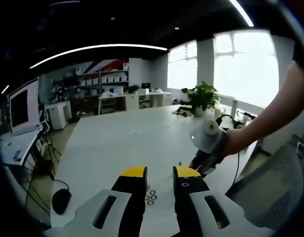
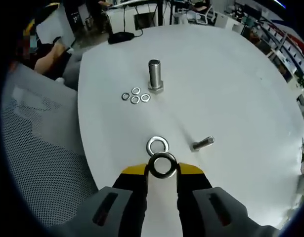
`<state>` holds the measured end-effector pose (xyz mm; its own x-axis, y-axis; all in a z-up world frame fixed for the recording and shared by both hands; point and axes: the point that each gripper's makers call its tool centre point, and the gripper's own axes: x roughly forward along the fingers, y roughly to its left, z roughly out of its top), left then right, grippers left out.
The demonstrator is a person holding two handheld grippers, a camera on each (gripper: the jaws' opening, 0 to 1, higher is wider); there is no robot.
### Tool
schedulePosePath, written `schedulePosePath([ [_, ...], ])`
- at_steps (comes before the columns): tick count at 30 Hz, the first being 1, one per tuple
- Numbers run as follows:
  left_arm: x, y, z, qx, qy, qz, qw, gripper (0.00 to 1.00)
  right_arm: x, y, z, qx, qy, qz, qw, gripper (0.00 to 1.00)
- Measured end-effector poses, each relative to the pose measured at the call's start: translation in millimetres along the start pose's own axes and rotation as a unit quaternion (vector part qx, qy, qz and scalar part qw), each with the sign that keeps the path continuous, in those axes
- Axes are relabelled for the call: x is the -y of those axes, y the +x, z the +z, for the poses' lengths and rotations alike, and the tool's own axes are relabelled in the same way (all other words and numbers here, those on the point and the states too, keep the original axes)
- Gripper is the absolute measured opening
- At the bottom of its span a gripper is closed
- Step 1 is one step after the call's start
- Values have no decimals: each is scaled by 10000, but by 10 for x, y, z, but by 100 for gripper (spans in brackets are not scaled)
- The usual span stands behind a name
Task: Place the washer onto the threaded stud by aligning its center hole with the stud, sliding it down to the base, and recovering from edge contact or off-axis alignment until the washer reaches the visible bottom stop.
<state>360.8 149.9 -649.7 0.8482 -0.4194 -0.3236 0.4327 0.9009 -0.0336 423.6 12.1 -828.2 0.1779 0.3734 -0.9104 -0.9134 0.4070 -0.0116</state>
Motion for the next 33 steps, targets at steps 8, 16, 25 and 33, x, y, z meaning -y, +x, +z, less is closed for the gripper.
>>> schedulePosePath([
  [8, 0, 3, 0, -4, 9, 4, 10000, 19, -45, -146, 389, 397, -218, -13, 9990, 23],
  [16, -19, -5, 8, 14, 9, 44, 10000, 19, -74, -190, 738, 630, -401, -1, 9972, 23],
  [25, -35, -10, 9, 24, 26, 75, 10000, 19, -114, -138, 1069, 728, -645, 58, 9952, 23],
  [33, -45, -12, 7, 18, 29, 95, 9999, 19, -120, -29, 1255, 668, -837, 131, 9942, 23],
])
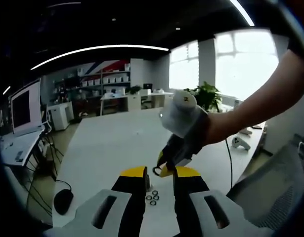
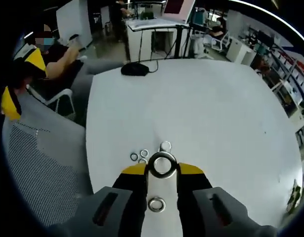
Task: Place the washer onto the threaded stud by aligning its center hole with the stud, sliding it down to the base, and recovering from edge contact or off-axis alignment until the washer reaches the visible bottom stop.
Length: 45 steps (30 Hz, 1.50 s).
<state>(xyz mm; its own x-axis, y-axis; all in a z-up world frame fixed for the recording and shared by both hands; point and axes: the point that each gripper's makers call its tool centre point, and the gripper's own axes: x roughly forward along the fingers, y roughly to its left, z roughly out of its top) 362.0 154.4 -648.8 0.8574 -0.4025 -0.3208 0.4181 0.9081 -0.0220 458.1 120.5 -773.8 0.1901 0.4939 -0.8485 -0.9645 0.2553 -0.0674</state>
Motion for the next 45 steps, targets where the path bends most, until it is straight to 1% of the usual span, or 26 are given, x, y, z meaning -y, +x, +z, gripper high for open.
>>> schedulePosePath([
  [9, 3, -3, 19, 55, -17, -13, 10000, 20, 7, 136, 101, -112, -78, 99, 9999, 23],
  [17, 14, -4, 23, 78, -29, -24, 10000, 20, 22, 244, 128, -249, -150, 182, 9994, 23],
  [41, 16, -9, 33, 107, -60, -48, 9999, 20, 19, 337, 159, -435, -325, 229, 9983, 23],
  [45, 14, -9, 40, 124, -55, -39, 9999, 20, 39, 352, 153, -440, -285, 223, 9984, 23],
])
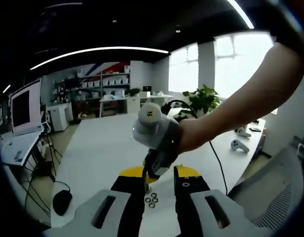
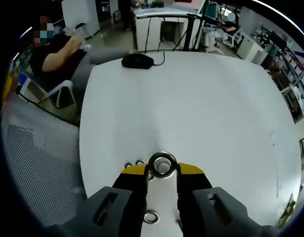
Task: Place the washer onto the threaded stud by aligning its center hole with the stud, sliding it down to the base, and recovering from edge contact or off-axis alignment until the washer reaches the visible bottom stop.
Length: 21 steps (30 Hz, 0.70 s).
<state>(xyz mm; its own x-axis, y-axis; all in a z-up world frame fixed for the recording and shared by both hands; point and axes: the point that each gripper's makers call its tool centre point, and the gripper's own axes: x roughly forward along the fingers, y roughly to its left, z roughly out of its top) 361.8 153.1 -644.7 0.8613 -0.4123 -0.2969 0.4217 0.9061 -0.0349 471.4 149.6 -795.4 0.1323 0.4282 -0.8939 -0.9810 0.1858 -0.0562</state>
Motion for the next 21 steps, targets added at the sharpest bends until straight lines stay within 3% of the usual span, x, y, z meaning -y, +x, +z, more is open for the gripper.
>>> schedulePosePath([
  [21, 12, 5, -17, -44, 5, -34, 10000, 20, 0, 89, -145, -309, 45, 65, 9995, 25],
])
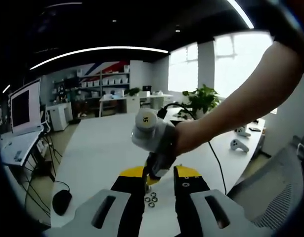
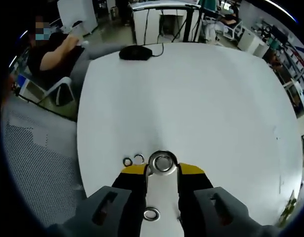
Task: Place the washer onto the threaded stud by aligning its center hole with the stud, sliding it down to the base, and recovering from edge contact or off-axis alignment until the washer reaches the visible bottom stop.
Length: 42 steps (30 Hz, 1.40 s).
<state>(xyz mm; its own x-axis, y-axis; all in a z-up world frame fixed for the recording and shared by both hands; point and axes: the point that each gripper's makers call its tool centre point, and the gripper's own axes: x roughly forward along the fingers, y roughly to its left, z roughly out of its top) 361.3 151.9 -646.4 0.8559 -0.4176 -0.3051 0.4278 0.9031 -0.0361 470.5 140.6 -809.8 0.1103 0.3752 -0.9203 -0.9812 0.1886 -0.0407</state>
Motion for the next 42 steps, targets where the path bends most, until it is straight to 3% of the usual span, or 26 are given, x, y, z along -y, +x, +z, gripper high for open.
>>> schedulePosePath([
  [8, -1, -2, 2, 6, 25, 8, 10000, 20, 23, -68, 54, 222, 27, -110, 9997, 24],
  [15, -10, -4, 1, 4, 32, 22, 10000, 20, -76, -92, 181, 498, -300, -125, 9982, 23],
  [19, -15, -1, -6, -16, 31, 26, 10000, 19, -94, -32, 176, 424, -459, -99, 9980, 23],
  [29, -27, 0, -21, -51, 29, 61, 10000, 19, -27, -25, 208, 488, -366, -71, 9981, 23],
  [35, -14, 11, -31, -86, 40, 33, 10000, 19, 27, -100, 96, 501, -264, -157, 9983, 24],
  [42, 9, 24, -40, -108, 36, -24, 9999, 21, 45, -220, -110, 588, 142, -242, 9979, 24],
])
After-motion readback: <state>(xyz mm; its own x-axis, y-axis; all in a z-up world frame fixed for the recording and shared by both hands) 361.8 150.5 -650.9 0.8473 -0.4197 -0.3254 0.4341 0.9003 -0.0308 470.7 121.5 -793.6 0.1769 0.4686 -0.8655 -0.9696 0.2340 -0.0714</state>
